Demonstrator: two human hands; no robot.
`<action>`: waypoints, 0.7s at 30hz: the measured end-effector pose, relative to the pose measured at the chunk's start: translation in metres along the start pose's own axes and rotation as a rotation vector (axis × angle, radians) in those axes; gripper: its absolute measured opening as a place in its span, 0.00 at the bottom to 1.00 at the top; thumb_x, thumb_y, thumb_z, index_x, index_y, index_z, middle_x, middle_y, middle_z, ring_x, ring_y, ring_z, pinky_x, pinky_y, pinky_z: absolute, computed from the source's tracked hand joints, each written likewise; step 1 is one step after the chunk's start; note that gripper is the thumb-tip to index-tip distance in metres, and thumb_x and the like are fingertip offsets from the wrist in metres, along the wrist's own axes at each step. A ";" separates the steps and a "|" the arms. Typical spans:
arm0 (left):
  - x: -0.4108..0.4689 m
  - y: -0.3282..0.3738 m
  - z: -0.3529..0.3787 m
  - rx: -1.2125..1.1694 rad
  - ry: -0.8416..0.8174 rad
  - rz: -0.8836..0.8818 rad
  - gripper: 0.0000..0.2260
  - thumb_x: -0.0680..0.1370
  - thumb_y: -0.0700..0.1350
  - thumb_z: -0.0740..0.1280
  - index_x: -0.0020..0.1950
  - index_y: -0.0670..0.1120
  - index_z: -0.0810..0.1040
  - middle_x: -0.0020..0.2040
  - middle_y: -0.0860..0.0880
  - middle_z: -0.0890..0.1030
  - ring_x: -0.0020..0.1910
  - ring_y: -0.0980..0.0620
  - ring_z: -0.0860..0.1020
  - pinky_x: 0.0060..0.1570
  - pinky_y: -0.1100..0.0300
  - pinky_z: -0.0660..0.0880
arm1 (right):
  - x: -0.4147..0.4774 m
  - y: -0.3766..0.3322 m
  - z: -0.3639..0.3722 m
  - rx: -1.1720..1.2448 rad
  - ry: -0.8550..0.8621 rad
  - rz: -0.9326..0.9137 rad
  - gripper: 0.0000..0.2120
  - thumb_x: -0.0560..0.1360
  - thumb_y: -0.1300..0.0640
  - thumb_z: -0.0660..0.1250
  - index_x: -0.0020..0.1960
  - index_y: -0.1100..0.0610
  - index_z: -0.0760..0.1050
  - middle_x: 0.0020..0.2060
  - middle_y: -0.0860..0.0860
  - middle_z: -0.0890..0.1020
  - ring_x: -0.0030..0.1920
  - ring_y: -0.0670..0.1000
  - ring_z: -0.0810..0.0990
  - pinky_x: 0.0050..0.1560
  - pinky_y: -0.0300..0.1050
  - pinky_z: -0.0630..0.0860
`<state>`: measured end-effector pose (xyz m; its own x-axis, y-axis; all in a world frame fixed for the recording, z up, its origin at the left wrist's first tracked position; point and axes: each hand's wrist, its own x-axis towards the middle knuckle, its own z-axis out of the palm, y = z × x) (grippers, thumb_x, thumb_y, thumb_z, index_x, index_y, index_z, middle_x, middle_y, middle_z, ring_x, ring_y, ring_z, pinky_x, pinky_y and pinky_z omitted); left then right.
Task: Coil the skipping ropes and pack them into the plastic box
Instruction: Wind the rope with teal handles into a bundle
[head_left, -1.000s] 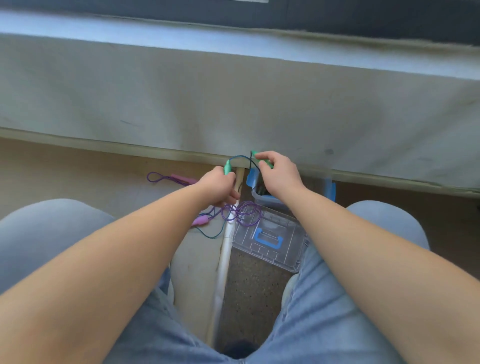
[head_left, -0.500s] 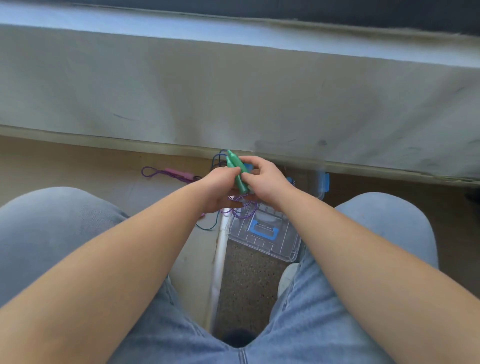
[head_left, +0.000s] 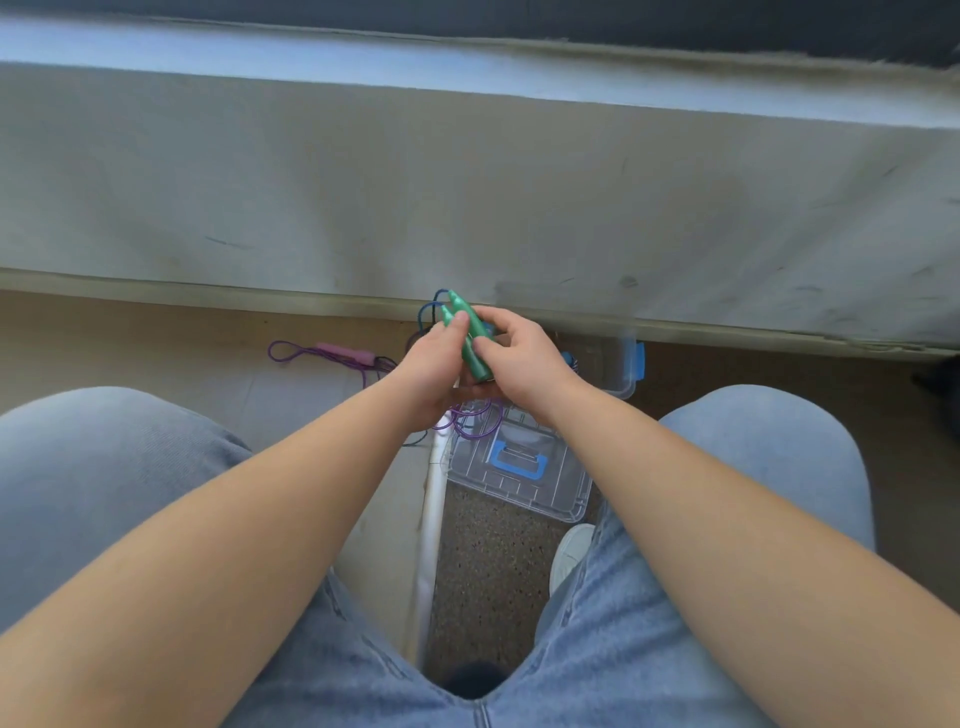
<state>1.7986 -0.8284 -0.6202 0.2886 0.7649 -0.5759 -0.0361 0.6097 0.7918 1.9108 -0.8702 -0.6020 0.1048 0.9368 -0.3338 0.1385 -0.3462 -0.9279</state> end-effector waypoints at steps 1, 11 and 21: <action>0.001 0.001 0.000 -0.014 0.004 0.004 0.18 0.84 0.55 0.56 0.66 0.44 0.74 0.61 0.42 0.82 0.55 0.41 0.81 0.57 0.40 0.78 | 0.000 0.000 -0.002 0.013 -0.005 -0.008 0.20 0.80 0.64 0.61 0.70 0.51 0.73 0.47 0.56 0.83 0.39 0.55 0.85 0.42 0.53 0.84; 0.002 0.010 0.000 -0.087 0.000 0.140 0.11 0.86 0.49 0.53 0.58 0.46 0.73 0.57 0.53 0.82 0.54 0.49 0.80 0.52 0.52 0.79 | -0.002 -0.007 0.002 0.186 -0.191 0.292 0.10 0.83 0.53 0.62 0.50 0.59 0.75 0.41 0.60 0.82 0.32 0.52 0.80 0.34 0.43 0.76; 0.003 0.022 -0.012 0.211 0.039 0.165 0.14 0.85 0.54 0.55 0.53 0.48 0.77 0.54 0.47 0.83 0.44 0.49 0.80 0.36 0.59 0.78 | -0.006 -0.009 0.000 0.453 -0.317 0.357 0.09 0.85 0.56 0.58 0.56 0.60 0.72 0.38 0.57 0.76 0.34 0.52 0.73 0.38 0.48 0.78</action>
<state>1.7871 -0.8107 -0.6072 0.2585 0.8600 -0.4400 0.1220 0.4227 0.8980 1.9093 -0.8728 -0.5920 -0.2371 0.7622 -0.6024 -0.2867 -0.6473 -0.7062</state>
